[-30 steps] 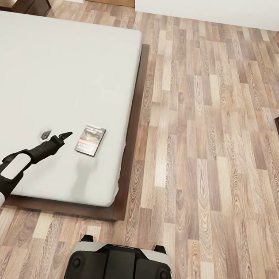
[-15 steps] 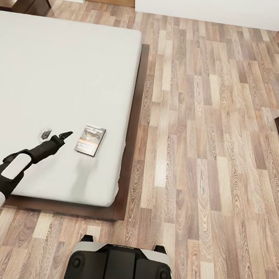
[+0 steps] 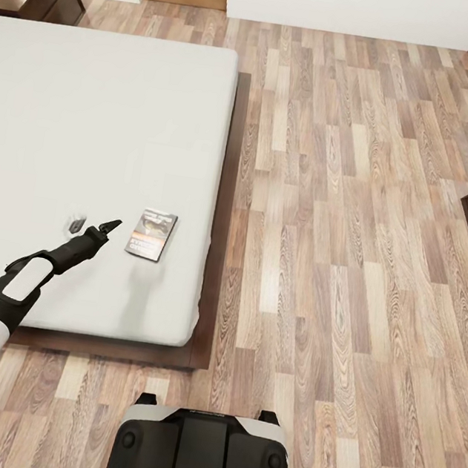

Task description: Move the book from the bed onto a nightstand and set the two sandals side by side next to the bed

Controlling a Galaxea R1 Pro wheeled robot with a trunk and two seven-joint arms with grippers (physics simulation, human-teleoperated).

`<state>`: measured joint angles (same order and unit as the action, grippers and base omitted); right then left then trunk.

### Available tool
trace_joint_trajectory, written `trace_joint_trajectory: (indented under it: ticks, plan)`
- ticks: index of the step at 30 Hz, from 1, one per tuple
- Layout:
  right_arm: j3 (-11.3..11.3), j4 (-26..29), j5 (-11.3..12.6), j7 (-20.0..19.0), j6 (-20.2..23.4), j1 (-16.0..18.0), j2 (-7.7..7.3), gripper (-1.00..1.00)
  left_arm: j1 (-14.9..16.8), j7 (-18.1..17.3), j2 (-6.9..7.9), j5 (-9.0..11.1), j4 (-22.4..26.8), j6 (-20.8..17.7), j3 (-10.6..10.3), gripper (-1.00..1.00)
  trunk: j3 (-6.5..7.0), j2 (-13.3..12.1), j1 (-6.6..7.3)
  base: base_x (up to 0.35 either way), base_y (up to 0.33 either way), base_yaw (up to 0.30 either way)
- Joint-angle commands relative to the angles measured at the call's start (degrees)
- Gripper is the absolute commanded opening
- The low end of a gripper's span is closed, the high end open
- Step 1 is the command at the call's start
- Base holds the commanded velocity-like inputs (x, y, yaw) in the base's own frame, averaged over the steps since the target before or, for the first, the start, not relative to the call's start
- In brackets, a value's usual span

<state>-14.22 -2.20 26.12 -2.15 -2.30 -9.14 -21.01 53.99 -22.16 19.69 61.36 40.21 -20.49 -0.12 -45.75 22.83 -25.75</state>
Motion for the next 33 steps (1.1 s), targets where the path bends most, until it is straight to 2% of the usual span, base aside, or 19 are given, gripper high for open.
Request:
trace_joint_trajectory:
  ticks: [1,17,33]
  plan:
    - [-0.5,-0.1,0.6,-0.2,-0.2,0.0,0.0,1.0,0.0,0.0,0.02,0.6,0.0,-0.5,0.0,1.0,-0.11,0.1,-0.03,0.0,0.0,0.0]
    - [-0.5,-0.1,0.6,-0.2,-0.2,0.0,0.24,1.0,0.0,-0.1,0.17,0.6,0.0,-0.4,0.3,1.0,-1.32,0.1,-0.03,0.0,0.0,0.0]
    - [-0.5,-0.1,0.5,-0.1,-0.2,0.0,0.17,1.0,0.0,-0.1,0.21,0.6,1.1,-0.5,0.3,1.0,-1.53,0.1,-0.03,0.0,0.0,0.0]
